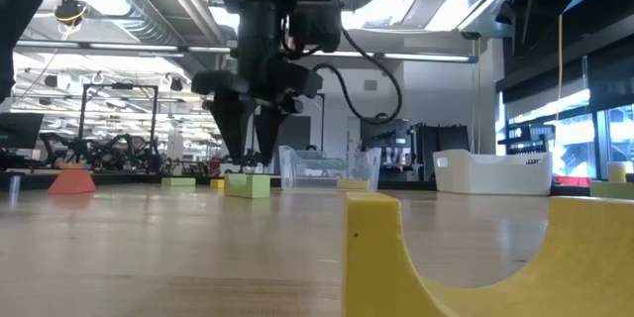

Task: Sort & place blocks by color
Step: Put the bottom left green block into the black bin

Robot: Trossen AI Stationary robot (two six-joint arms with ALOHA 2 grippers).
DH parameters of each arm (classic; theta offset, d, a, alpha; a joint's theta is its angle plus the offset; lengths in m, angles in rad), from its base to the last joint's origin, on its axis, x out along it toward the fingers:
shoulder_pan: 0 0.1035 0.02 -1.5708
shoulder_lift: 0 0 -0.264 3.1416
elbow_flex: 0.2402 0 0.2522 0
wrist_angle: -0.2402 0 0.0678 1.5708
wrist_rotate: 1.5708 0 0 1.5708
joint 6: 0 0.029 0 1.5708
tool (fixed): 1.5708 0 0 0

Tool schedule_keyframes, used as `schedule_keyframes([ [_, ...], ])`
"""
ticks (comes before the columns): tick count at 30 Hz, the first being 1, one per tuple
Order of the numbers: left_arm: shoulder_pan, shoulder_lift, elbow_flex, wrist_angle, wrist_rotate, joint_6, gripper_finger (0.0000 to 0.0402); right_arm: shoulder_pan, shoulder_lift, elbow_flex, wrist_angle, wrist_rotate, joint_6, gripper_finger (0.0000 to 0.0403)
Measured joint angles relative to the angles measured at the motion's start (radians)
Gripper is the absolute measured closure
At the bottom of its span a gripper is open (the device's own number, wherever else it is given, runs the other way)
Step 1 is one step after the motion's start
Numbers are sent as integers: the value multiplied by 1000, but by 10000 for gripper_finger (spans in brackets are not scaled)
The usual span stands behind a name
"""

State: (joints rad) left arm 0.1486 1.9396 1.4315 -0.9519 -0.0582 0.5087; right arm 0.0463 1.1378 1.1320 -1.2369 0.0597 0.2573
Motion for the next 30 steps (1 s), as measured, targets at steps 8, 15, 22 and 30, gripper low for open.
schedule_keyframes([
  [8, 9, 38, -50, 39, -2, 0, 85, 0, 0, 0, 7, 0, -1, 260],
  [15, 31, 37, -125, 198, -5, -1, 85, 0, 0, 0, 16, 0, -1, 260],
  [22, 48, 31, -145, 219, 7, -37, 85, 0, 0, 0, 16, 0, -1, 260],
  [30, 45, 33, -146, 220, 34, -53, 85, 0, 0, 0, 17, 0, -1, 260],
])
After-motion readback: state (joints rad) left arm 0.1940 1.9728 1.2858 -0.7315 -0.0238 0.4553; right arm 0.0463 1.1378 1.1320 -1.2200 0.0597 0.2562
